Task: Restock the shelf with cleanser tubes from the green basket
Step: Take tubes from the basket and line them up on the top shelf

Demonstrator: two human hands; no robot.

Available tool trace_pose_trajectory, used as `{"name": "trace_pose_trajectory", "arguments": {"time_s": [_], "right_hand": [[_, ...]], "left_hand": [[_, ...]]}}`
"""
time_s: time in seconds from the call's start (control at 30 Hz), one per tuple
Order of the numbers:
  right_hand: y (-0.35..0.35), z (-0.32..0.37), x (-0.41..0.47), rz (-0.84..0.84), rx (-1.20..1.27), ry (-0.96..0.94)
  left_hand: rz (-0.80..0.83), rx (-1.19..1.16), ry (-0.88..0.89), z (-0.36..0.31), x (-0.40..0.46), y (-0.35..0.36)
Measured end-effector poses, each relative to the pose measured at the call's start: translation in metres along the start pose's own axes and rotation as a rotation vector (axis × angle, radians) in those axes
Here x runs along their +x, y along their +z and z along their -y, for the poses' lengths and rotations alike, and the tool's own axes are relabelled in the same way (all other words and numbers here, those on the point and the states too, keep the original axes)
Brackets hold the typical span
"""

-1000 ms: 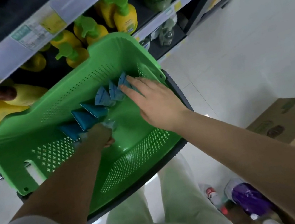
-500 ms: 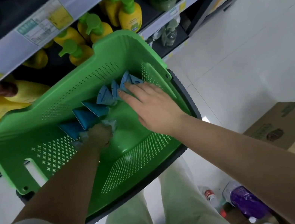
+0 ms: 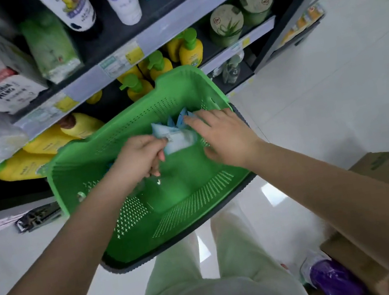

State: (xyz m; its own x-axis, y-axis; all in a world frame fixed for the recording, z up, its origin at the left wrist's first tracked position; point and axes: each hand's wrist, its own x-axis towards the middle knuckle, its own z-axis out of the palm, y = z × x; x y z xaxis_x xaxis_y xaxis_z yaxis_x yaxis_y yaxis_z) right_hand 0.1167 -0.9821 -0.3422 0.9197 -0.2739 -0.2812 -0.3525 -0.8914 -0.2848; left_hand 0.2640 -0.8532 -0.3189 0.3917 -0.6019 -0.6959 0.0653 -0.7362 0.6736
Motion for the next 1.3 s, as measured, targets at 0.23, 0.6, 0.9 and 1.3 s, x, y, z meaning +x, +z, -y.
{"name": "trace_pose_trajectory", "arguments": {"time_s": [0.23,0.6,0.9,1.3], "right_hand": [[-0.087,0.027,-0.004,-0.116,0.422,0.091],[-0.243,0.095,-0.03,-0.531,0.3,0.06],[-0.375,0.17,-0.039,-0.865,0.395,-0.002],[-0.53,0.283,-0.026,-1.209,0.23,-0.276]], "left_hand": [[0.092,-0.35,0.294,-0.111,-0.089,-0.041],[-0.398,0.256,0.799,-0.243,-0.206,-0.117],[-0.547,0.095,1.168,-0.297,-0.288,-0.145],[-0.774,0.062,1.35,-0.361,-0.376,-0.238]]}}
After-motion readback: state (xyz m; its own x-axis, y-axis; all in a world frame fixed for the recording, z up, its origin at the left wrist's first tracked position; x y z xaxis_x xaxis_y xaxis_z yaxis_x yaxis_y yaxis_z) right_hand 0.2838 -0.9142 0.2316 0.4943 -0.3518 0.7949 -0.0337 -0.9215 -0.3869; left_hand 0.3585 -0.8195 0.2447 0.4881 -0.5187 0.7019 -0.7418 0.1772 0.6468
